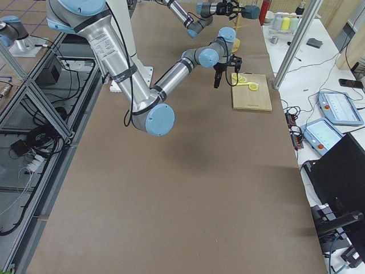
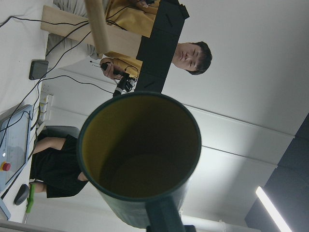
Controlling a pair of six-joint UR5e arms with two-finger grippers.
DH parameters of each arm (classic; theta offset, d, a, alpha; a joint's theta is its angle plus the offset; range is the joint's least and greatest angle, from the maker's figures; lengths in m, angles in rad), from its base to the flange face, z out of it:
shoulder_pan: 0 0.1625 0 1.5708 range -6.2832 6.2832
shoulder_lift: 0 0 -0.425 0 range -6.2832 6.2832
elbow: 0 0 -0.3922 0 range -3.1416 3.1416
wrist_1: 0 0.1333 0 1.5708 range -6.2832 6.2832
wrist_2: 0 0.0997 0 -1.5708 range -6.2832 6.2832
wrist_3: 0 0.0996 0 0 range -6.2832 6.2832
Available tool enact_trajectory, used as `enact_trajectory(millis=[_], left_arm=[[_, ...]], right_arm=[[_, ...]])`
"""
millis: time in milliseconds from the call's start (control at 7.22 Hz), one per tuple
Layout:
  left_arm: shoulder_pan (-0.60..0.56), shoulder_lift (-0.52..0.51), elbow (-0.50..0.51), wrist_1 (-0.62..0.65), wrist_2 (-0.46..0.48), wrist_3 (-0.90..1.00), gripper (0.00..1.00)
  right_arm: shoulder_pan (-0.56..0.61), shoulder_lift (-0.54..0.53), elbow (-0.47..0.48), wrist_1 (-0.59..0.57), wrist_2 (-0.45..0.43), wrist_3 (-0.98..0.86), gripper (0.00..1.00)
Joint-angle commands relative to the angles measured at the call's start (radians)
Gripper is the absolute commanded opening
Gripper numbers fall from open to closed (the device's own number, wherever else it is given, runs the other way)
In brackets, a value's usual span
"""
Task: Hang cup on storage rack
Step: 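Raise the mug and align its handle over a stand peg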
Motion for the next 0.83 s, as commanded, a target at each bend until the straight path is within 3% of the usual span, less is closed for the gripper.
enact_trajectory(millis=[0, 693], left_arm=[[-0.029, -0.011, 0.054, 0.002, -0.008, -0.039, 0.0], [-0.031, -0.006, 0.076, 0.002, -0.01, -0.071, 0.0]], right_arm=[[0.001, 0.0, 0.001, 0.001, 0.0, 0.0, 1.0], [0.001, 0.001, 0.001, 0.001, 0.0, 0.0, 1.0]])
